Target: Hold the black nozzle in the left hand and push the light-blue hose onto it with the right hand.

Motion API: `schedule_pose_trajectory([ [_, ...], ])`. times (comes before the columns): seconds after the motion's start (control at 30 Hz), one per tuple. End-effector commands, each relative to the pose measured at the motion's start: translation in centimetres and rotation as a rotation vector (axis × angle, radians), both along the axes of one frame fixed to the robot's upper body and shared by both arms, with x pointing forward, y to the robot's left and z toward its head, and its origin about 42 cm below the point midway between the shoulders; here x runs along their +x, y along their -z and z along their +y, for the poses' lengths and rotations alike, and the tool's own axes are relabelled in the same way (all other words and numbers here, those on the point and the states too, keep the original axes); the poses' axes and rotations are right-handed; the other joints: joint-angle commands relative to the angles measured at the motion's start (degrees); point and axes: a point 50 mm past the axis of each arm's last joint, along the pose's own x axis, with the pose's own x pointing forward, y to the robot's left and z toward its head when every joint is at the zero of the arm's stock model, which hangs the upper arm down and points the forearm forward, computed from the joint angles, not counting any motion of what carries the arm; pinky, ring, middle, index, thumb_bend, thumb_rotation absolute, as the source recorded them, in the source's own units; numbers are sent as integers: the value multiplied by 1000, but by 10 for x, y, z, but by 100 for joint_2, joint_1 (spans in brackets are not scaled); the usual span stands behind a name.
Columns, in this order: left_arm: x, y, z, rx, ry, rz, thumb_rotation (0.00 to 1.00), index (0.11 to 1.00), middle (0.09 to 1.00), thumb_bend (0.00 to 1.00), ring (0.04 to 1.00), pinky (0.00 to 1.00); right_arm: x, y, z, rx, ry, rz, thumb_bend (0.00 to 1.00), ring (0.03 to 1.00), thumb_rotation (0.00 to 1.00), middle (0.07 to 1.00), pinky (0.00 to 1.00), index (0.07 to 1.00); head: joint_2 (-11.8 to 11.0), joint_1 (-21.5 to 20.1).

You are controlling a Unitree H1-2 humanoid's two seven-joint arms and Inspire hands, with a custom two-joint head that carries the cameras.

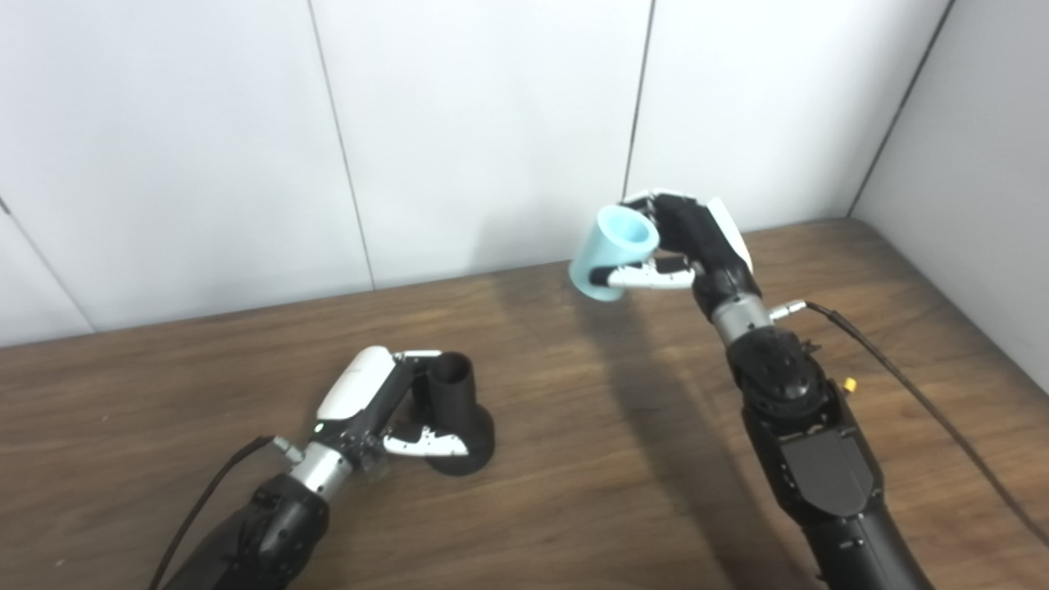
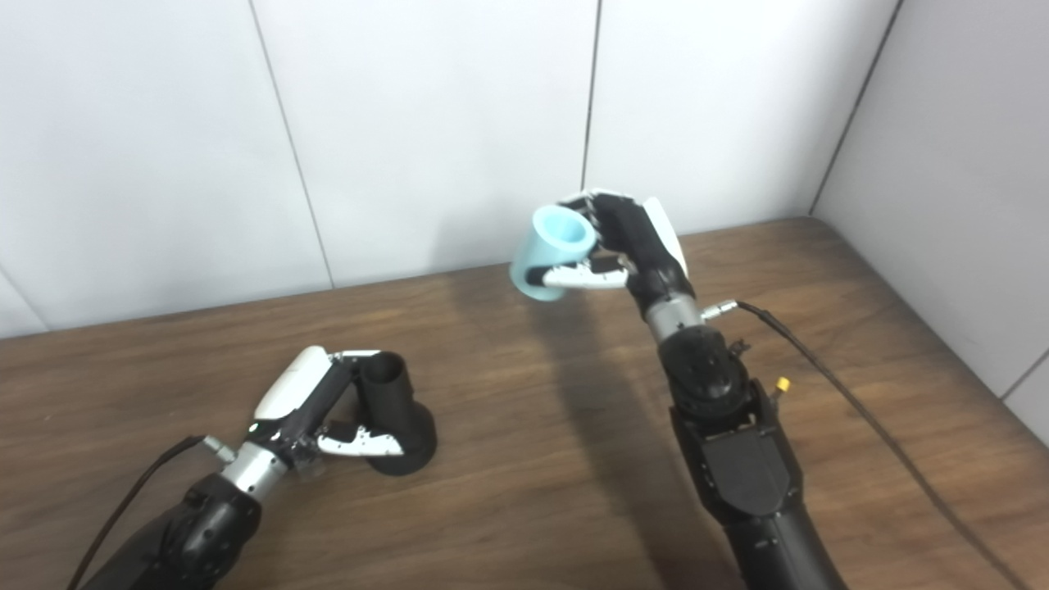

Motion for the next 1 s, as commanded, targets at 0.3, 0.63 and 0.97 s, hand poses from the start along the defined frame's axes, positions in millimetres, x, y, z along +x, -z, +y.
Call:
schedule_pose_trajectory([
  [0.3,-80,113,8,226,6,339,0,504,472,504,407,346,1,-74,42,-90,-200,-105,521,434,0,482,344,496,104,722],
  [0.63,-77,111,-1,238,21,328,0,492,490,504,418,369,2,-84,76,-183,-363,-53,519,414,0,476,302,509,217,1040],
  [0.97,-77,111,-8,228,21,330,0,500,485,504,415,364,-3,-85,97,-269,-415,-31,521,429,0,474,311,501,279,1109],
])
